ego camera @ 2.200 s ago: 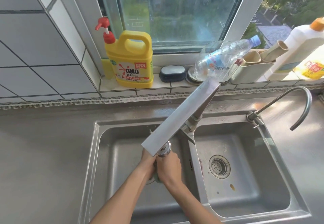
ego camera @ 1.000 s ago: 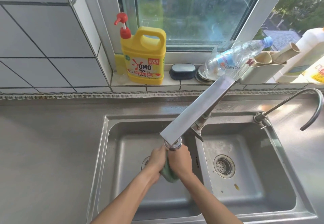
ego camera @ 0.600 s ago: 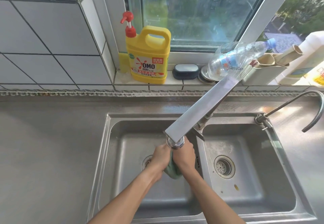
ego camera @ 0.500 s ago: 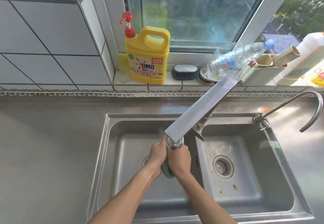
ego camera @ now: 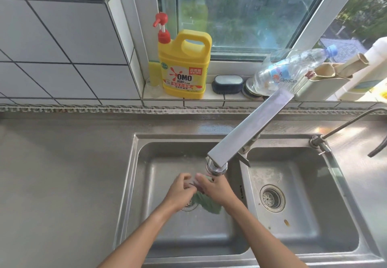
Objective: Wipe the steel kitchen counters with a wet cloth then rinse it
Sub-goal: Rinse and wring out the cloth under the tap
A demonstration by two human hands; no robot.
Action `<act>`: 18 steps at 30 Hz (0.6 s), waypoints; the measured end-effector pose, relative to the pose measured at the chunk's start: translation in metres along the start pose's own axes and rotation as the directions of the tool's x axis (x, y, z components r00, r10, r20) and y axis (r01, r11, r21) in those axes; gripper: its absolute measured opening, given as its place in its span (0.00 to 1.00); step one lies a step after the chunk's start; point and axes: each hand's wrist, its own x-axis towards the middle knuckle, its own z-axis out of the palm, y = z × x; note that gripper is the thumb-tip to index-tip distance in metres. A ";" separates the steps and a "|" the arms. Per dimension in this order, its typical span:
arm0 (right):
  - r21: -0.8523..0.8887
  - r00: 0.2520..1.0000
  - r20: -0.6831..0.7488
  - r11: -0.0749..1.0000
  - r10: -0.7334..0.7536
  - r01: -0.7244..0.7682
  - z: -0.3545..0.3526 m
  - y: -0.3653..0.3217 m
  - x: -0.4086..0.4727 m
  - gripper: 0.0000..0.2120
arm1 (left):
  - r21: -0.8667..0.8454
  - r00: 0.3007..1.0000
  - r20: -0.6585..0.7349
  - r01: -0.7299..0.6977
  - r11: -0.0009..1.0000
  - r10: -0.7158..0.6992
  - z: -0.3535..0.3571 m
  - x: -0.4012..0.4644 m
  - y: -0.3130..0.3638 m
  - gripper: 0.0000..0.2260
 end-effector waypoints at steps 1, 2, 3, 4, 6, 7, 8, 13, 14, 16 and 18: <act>0.040 0.997 0.073 0.999 0.000 -0.003 0.000 -0.002 -0.003 0.15 | -0.084 0.990 0.128 -0.039 0.996 0.050 -0.003 0.000 -0.003 0.27; 0.082 0.990 0.144 0.996 0.005 -0.017 0.000 -0.003 -0.005 0.13 | -0.097 0.971 0.220 -0.078 0.992 0.098 -0.006 -0.001 -0.004 0.31; 0.094 0.979 0.204 0.995 0.015 -0.035 -0.001 -0.006 -0.006 0.12 | -0.090 0.949 0.275 -0.132 0.987 0.153 -0.009 -0.001 -0.004 0.32; 0.090 0.968 0.249 0.995 0.026 -0.050 -0.003 -0.008 -0.005 0.12 | -0.082 0.934 0.302 -0.174 0.981 0.191 -0.012 -0.001 -0.004 0.30; 0.093 0.954 0.296 0.993 0.044 -0.074 -0.009 -0.015 -0.005 0.11 | -0.108 0.925 0.305 -0.204 0.973 0.228 -0.015 -0.003 -0.001 0.22; 0.102 0.952 0.305 0.992 0.036 -0.070 -0.014 -0.019 -0.003 0.10 | -0.125 0.922 0.303 -0.213 0.969 0.242 -0.017 -0.003 0.000 0.17; 0.099 0.951 0.307 0.994 0.019 -0.051 -0.019 -0.023 -0.001 0.11 | -0.129 0.923 0.294 -0.219 0.967 0.248 -0.018 -0.002 0.000 0.12; 0.125 0.956 0.292 0.990 0.022 -0.061 -0.035 -0.025 0.004 0.21 | -0.165 0.958 0.232 -0.131 0.978 0.167 -0.023 -0.001 0.006 0.04; 0.179 0.969 0.243 0.981 0.032 -0.077 -0.035 -0.019 0.005 0.19 | -0.219 0.967 0.203 -0.107 0.970 0.152 -0.024 -0.002 0.007 0.07; 0.284 0.981 0.178 0.951 0.072 -0.121 -0.033 -0.006 0.008 0.15 | -0.359 0.976 0.170 -0.064 0.931 0.133 -0.026 -0.002 0.007 0.10; 0.350 0.974 0.190 0.918 0.123 -0.184 -0.027 0.003 0.009 0.15 | -0.502 0.975 0.176 -0.031 0.864 0.137 -0.027 -0.004 0.007 0.12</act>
